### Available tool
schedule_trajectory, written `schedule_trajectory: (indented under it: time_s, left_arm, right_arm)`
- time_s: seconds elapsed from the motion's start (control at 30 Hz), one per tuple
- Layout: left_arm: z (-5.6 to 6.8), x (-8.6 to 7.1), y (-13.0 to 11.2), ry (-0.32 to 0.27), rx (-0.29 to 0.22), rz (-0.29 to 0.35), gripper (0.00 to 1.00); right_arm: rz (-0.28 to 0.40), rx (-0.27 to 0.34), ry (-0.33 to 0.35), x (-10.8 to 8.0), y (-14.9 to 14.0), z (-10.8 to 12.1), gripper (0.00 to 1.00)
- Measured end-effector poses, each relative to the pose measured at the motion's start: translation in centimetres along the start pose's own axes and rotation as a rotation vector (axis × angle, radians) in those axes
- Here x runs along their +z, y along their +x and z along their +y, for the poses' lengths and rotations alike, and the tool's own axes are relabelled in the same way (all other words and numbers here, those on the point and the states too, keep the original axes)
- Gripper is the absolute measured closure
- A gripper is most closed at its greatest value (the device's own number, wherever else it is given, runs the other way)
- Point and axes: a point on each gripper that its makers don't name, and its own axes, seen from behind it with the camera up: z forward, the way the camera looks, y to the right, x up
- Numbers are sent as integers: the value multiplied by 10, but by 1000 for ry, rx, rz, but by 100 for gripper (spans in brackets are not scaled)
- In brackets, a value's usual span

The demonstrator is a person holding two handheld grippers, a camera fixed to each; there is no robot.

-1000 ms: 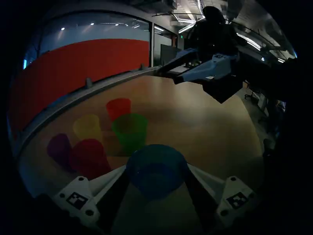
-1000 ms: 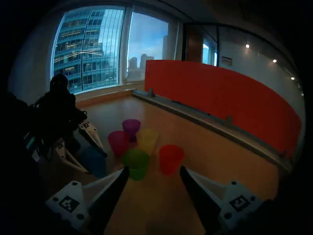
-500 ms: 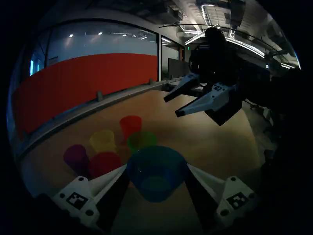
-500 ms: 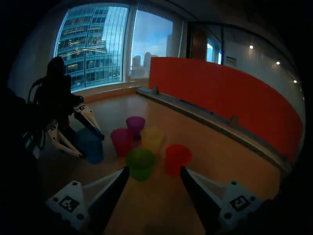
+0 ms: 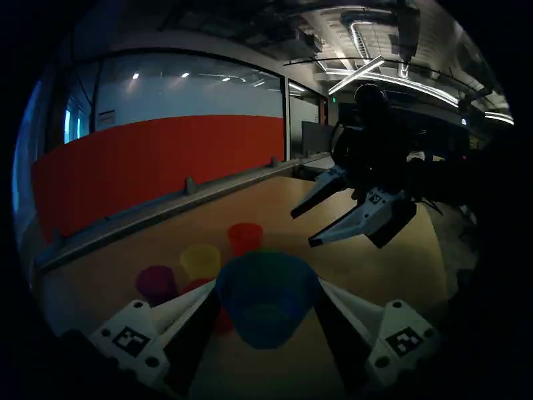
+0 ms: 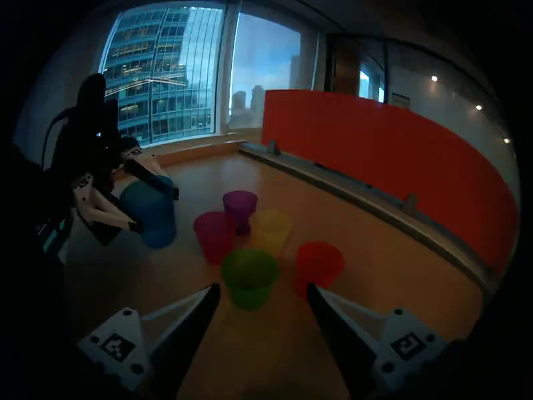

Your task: Pour water

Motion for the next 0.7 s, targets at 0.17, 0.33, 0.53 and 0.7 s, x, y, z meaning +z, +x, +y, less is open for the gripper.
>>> schedule_trajectory:
  time_s: [0.17, 0.33, 0.53, 0.7]
  left_arm:
    - [-4, -6, 9, 22, 6, 25, 13]
    - [-8, -11, 16, 43, 11, 43, 13]
    - [-15, -18, 23, 69, 8, 59, 13]
    - [-20, -23, 28, 88, 6, 72, 13]
  right_arm:
    - [-6, 0, 9, 8, -4, -5, 0]
    - [-18, 0, 21, 17, -9, -9, 0]
    - [-37, -8, 32, 28, -16, -13, 0]
    - [-55, -16, 39, 37, -21, -17, 0]
